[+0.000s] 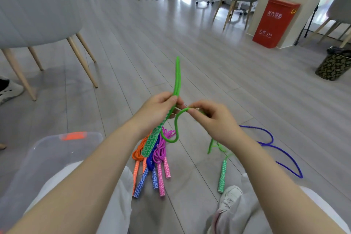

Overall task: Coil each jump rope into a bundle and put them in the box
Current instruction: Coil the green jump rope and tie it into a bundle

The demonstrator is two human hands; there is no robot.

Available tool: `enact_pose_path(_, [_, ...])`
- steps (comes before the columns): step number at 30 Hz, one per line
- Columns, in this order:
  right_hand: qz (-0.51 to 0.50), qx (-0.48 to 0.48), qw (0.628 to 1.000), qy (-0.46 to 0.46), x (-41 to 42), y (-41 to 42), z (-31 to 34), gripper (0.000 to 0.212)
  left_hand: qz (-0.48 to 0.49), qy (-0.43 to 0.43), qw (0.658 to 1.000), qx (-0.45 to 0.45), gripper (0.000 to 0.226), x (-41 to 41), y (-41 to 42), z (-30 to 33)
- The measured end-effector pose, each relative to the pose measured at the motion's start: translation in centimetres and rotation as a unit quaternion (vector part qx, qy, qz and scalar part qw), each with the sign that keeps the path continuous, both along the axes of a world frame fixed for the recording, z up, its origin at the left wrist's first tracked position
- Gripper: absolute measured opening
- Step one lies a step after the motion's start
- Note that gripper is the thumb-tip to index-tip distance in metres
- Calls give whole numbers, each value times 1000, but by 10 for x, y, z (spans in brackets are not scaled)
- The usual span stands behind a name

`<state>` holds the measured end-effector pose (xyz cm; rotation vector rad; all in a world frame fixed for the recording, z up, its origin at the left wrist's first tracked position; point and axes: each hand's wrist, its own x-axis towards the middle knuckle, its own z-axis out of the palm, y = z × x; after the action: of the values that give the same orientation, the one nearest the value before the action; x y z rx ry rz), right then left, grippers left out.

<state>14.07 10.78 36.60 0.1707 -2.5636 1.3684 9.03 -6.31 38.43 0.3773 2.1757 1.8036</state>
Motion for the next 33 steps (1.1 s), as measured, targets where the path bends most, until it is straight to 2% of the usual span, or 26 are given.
enact_pose_path(4, [-3, 37, 999, -5, 0, -9, 1, 7, -40, -18, 999, 3, 25, 3, 4, -1])
enact_pose_path(7, [-19, 10, 999, -30, 3, -14, -1, 10, -49, -46, 998, 18, 25, 4, 3, -2])
enact_pose_path(10, [-18, -10, 999, -49, 5, -15, 1, 15, -100, -65, 993, -3, 25, 6, 2, -4])
enact_pose_path(15, [-34, 75, 996, -18, 6, -12, -2, 8, -140, -86, 986, -34, 28, 8, 5, -9])
enact_pose_path(19, [-23, 113, 993, 18, 4, -11, -7, 10, -129, -75, 987, -63, 21, 9, 7, -12])
enact_pose_path(23, [-27, 105, 994, -12, 0, -4, -8, 16, -167, -18, 975, -145, 24, 6, 3, -16])
enact_pose_path(26, [-28, 84, 994, -69, -2, 7, -6, 21, -160, 4, 972, -173, 23, 2, 0, -16])
enact_pose_path(30, [-24, 31, 989, -143, 0, 36, 0, 33, -91, -15, 986, -138, 23, -6, -11, -10])
enact_pose_path(33, [-50, 44, 986, -151, 6, 62, 4, 27, -57, -31, 992, -111, 25, -18, -25, -9])
